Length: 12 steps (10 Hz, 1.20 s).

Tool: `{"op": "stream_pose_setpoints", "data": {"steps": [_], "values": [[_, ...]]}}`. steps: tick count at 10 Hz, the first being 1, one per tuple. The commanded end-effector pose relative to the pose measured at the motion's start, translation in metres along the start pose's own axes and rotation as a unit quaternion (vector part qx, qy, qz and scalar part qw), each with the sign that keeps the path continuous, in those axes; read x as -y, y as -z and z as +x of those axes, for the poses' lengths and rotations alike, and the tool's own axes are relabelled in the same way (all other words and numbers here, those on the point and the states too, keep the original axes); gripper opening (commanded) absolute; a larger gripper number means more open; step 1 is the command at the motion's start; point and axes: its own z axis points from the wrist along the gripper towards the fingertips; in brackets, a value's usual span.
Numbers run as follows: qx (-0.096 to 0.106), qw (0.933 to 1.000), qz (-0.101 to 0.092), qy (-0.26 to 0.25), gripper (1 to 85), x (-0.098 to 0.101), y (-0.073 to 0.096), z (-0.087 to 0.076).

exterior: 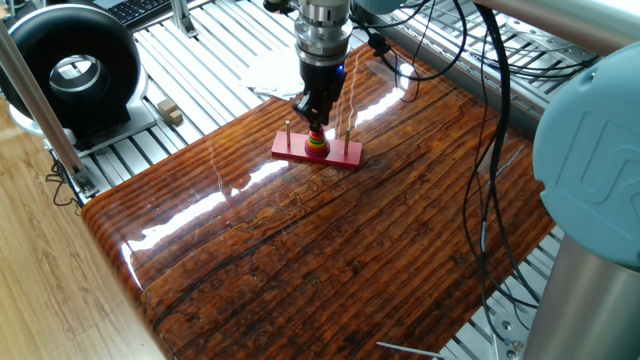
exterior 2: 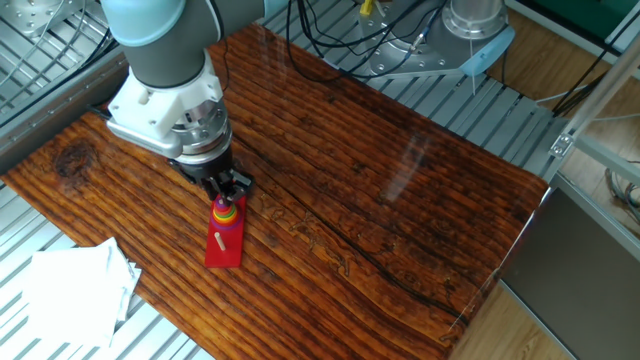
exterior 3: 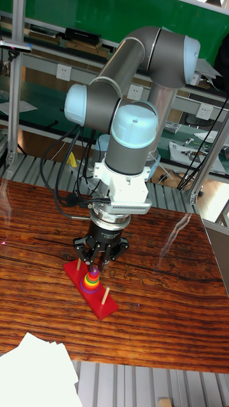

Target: Take out one Hanoi block and throw it aside

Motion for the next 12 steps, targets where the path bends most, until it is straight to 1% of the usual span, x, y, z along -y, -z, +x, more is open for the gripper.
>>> {"op": "stream_pose_setpoints", "data": {"steps": [1, 4, 8, 12], "values": [[0.007, 1.0000, -0.005, -0.001, 28.7, -0.0015, -0.0055, -0.0036], [0.005, 1.0000, -0.004, 0.000, 29.0, -0.0012, -0.0054, -0.0027], [0.007, 0.9999, -0.008, -0.002, 29.0, -0.0034, -0.0051, -0.0044], [0.011, 0.9999, -0.005, -0.002, 28.0, -0.0022, -0.0050, -0.0065]]}}
